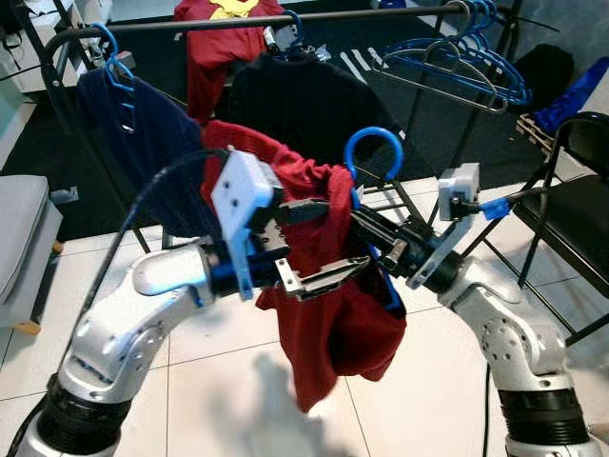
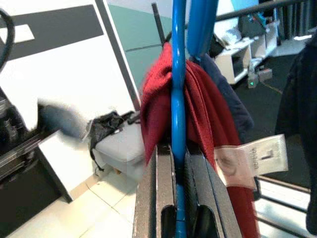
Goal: Hang hanger
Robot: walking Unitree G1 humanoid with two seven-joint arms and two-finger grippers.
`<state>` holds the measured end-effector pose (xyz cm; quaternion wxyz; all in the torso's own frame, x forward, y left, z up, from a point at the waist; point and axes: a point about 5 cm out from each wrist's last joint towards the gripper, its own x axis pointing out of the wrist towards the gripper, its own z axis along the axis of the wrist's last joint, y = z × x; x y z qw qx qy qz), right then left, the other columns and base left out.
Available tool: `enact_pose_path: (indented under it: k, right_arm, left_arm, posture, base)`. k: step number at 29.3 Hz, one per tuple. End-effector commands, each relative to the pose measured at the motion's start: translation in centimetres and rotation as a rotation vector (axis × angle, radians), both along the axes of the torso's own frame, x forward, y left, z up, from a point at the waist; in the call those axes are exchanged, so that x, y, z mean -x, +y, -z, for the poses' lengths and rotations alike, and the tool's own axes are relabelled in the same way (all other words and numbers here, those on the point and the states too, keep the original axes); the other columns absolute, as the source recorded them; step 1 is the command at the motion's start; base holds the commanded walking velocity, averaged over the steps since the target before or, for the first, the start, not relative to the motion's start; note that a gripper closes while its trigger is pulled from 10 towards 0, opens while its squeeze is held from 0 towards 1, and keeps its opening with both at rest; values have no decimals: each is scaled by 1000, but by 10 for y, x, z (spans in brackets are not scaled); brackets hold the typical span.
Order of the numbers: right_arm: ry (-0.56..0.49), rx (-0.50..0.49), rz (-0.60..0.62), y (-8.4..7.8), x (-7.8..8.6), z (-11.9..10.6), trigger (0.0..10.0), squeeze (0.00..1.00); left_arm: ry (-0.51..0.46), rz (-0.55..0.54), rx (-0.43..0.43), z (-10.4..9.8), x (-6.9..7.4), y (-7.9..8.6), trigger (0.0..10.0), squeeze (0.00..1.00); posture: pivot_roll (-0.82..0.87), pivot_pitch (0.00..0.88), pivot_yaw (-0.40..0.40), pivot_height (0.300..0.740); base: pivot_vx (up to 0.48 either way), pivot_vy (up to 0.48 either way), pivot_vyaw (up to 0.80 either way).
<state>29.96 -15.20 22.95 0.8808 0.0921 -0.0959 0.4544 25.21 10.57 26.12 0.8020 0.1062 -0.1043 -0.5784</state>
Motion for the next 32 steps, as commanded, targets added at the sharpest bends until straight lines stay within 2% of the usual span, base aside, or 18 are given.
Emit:
enact_pose_path:
  k: [1,3,4,7,9,10,11,14,15,16,18,19,20,21,22,24,26,32]
  right_arm:
    - [-28,-9,1,-5,2,-6,0,0]
    - [-28,-9,1,-5,2,-6,0,0]
    - [-29,0,12,-10,2,-7,0,0]
    - [-27,11,12,-16,4,-7,0,0]
    - [17,105,-109,-19,19,3,0,0]
    - [17,105,-109,-19,19,3,0,0]
    - [52,154,-190,-18,29,9,0,0]
    - [52,154,-190,-18,29,9,0,0]
    - [118,231,-303,-16,44,21,0,0]
    - [171,304,-363,-16,54,33,0,0]
    - [171,304,-363,-16,54,33,0,0]
    - [200,337,-390,-16,58,38,0,0]
    - [200,337,-390,-16,58,38,0,0]
    - [207,349,-397,-16,59,40,0,0]
    - [192,341,-392,-13,57,39,0,0]
    - [192,341,-392,-13,57,39,0,0]
    - [171,329,-398,-7,56,35,0,0]
    - [163,341,-417,-4,56,35,0,0]
  left_arm:
    - [18,38,-60,4,5,9,10000,1000]
    - [18,38,-60,4,5,9,10000,1000]
    - [29,25,-136,7,5,23,10000,1000]
    - [8,-26,-182,2,0,38,10000,1000]
    - [-115,-165,-213,-21,-15,62,10000,1000]
    - [-115,-165,-213,-21,-15,62,10000,1000]
    - [-178,-210,-217,-32,-20,68,10000,1000]
    - [-178,-210,-217,-32,-20,68,10000,1000]
    - [-252,-237,-210,-46,-24,71,10000,988]
    - [-310,-237,-209,-57,-26,71,10000,145]
    - [-310,-237,-209,-57,-26,71,10000,145]
    - [-334,-200,-218,-63,-25,68,10000,0]
    - [-334,-200,-218,-63,-25,68,10000,0]
    - [-329,-131,-256,-62,-21,65,10000,0]
    - [-271,-27,-352,-48,-14,61,10000,0]
    - [-271,-27,-352,-48,-14,61,10000,0]
    - [-155,97,-482,-26,-6,60,10000,0]
    - [-44,154,-557,-8,-3,63,10000,0]
  posture:
    - [-12,176,23,740]
    - [-12,176,23,740]
    - [-12,177,22,740]
    - [-10,178,22,740]
    - [-9,178,19,740]
    - [-9,178,19,740]
    - [-9,178,19,740]
    - [-9,178,19,740]
    - [-14,178,19,740]
    - [-18,176,21,740]
    - [-18,176,21,740]
    - [-19,175,25,740]
    - [-19,175,25,740]
    - [-20,174,29,740]
    - [-18,172,34,740]
    - [-18,172,34,740]
    - [-20,169,37,740]
    - [-20,166,35,740]
  base:
    - [0,0,0]
    - [0,0,0]
    - [0,0,0]
    - [0,0,0]
    - [0,0,0]
    - [0,0,0]
    - [0,0,0]
    - [0,0,0]
    - [0,0,0]
    - [0,0,0]
    - [0,0,0]
    - [0,0,0]
    - [0,0,0]
    - [0,0,0]
    - [0,0,0]
    - [0,0,0]
    - [0,0,0]
    - [0,0,0]
